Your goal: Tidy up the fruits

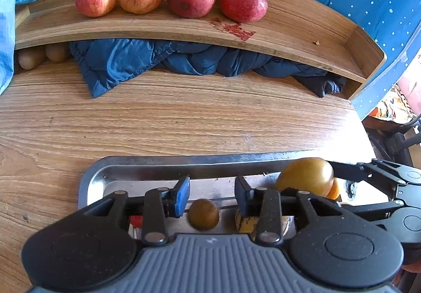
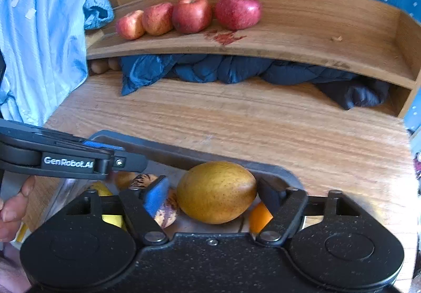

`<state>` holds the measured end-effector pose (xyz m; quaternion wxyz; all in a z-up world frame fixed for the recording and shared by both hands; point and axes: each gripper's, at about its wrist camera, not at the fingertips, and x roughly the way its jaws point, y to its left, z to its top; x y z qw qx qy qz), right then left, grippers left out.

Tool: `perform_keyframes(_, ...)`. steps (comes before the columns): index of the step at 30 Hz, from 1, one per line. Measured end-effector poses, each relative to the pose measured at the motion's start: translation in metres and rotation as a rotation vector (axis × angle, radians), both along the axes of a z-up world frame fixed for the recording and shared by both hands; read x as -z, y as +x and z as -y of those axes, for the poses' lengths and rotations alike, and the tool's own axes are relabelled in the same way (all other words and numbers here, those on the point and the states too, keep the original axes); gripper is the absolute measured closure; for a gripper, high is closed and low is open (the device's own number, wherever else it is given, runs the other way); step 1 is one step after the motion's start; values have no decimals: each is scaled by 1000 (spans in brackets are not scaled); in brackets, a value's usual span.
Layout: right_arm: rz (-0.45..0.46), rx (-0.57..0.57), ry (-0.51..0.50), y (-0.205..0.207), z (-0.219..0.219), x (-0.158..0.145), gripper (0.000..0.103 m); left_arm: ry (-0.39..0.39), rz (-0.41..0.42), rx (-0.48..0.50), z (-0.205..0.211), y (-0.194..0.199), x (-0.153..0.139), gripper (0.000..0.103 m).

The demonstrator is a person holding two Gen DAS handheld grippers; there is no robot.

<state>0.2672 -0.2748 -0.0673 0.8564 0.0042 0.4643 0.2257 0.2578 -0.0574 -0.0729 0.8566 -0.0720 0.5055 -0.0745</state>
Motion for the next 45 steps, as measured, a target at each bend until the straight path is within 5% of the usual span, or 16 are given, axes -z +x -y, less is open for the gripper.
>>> perform_keyframes(11,43,11,18,-5,6,-7,15,29,50,-68,-5,-7,-11,17)
perform_keyframes(15,69,34,10,-7,7,-9,3,46,58,-98,-8,-11,-14,6)
perform_keyframes(27,89,83,-6,-9,9,-12,1,98,42,-155,-15,-16,-19,1)
perform_keyframes(45,136,122,37,-22,25,-24,1,182,32,-105,4,-26,-31,1)
